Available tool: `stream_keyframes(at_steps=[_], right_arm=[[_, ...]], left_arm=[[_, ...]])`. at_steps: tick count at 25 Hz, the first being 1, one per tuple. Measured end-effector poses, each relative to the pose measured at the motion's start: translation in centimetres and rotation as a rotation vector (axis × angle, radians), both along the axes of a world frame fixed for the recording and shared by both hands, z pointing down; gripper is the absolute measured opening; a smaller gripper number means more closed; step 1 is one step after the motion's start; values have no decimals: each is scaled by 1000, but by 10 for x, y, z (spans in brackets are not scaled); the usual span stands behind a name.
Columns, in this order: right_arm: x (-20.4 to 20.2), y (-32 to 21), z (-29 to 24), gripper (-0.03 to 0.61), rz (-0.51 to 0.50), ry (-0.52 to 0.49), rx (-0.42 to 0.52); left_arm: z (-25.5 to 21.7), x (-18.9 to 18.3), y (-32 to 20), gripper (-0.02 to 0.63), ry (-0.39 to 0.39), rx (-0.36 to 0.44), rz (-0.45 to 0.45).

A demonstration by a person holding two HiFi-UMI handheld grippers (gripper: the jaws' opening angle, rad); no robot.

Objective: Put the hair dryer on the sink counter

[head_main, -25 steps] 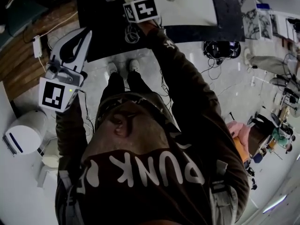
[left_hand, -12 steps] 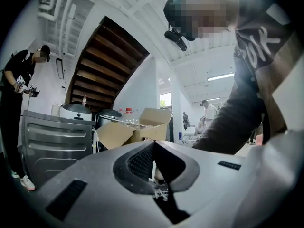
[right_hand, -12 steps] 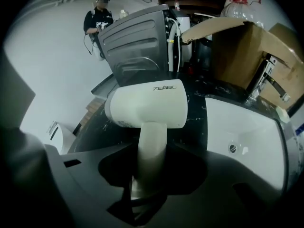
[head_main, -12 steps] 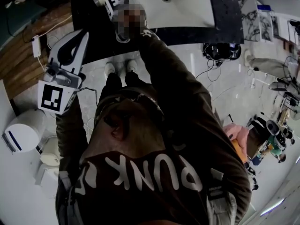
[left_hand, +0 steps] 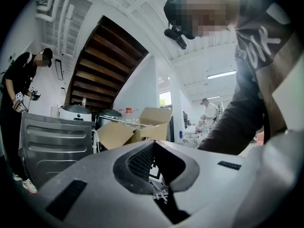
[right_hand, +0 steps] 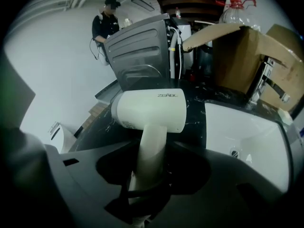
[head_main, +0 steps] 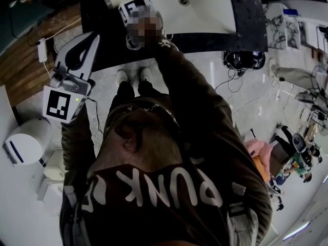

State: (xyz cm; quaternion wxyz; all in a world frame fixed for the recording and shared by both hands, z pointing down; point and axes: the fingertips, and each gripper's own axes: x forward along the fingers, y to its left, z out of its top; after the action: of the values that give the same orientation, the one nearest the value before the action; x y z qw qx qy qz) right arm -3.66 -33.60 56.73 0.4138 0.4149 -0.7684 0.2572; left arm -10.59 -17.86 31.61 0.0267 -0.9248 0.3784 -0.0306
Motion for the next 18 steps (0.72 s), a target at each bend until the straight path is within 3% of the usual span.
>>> stream_keyframes(at_steps=[4, 7, 13, 18], right_arm=[[18, 2, -23, 225, -15, 17, 71], [-2, 11, -59, 225, -82, -177, 131], [6, 41, -164, 215, -176, -355, 421], [2, 89, -241, 193, -295, -424, 656]], left_arm=[[-1, 1, -2, 2, -6, 2, -1], [-3, 3, -3, 2, -8, 4, 1], [-7, 4, -4, 2, -14, 9, 0], [-14, 8, -4, 2, -18, 22, 4]])
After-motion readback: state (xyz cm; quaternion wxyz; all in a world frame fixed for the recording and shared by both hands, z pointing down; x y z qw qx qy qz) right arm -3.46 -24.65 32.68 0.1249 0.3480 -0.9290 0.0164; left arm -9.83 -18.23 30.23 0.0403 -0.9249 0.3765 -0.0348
